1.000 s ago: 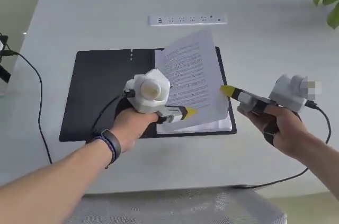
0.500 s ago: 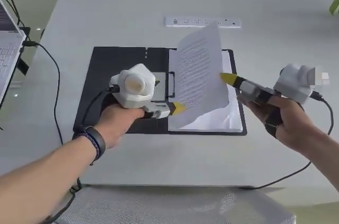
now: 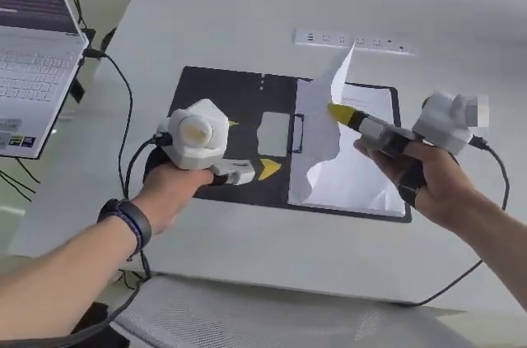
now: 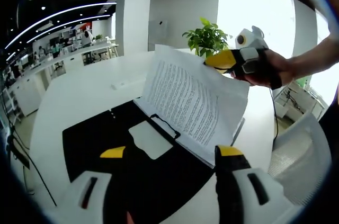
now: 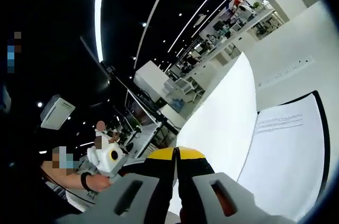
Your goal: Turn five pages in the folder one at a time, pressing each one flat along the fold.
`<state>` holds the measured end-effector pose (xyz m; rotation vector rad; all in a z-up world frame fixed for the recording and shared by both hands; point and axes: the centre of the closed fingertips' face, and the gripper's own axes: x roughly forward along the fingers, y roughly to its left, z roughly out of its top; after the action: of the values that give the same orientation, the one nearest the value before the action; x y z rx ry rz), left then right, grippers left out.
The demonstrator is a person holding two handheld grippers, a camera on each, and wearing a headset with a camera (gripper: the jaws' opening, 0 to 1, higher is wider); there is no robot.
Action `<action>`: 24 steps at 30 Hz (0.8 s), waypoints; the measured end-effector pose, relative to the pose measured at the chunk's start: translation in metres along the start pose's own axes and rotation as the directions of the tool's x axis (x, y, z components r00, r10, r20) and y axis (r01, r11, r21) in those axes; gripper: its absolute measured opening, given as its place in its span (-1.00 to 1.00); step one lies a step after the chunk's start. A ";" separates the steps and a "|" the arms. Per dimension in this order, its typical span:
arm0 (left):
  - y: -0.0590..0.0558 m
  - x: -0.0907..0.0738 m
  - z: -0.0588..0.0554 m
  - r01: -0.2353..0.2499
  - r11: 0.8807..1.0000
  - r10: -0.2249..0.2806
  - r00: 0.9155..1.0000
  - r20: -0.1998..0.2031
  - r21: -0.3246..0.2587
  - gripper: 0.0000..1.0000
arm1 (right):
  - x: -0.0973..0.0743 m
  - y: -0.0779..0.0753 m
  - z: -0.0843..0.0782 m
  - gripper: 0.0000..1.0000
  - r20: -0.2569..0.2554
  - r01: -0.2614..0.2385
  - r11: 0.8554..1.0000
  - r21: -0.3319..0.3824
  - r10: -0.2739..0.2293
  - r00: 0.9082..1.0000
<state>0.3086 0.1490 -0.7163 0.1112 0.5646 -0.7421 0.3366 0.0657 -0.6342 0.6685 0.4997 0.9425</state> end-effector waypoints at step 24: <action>0.018 -0.072 -0.014 -0.093 0.994 0.096 0.995 0.035 -0.064 0.38 | 0.094 0.023 -0.064 -1.00 -0.199 -0.087 0.996 0.031 0.091 0.976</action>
<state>0.2715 0.2098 -0.6921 0.0655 0.5418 -0.6326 0.3291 0.1754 -0.6717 0.6232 0.6636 1.0965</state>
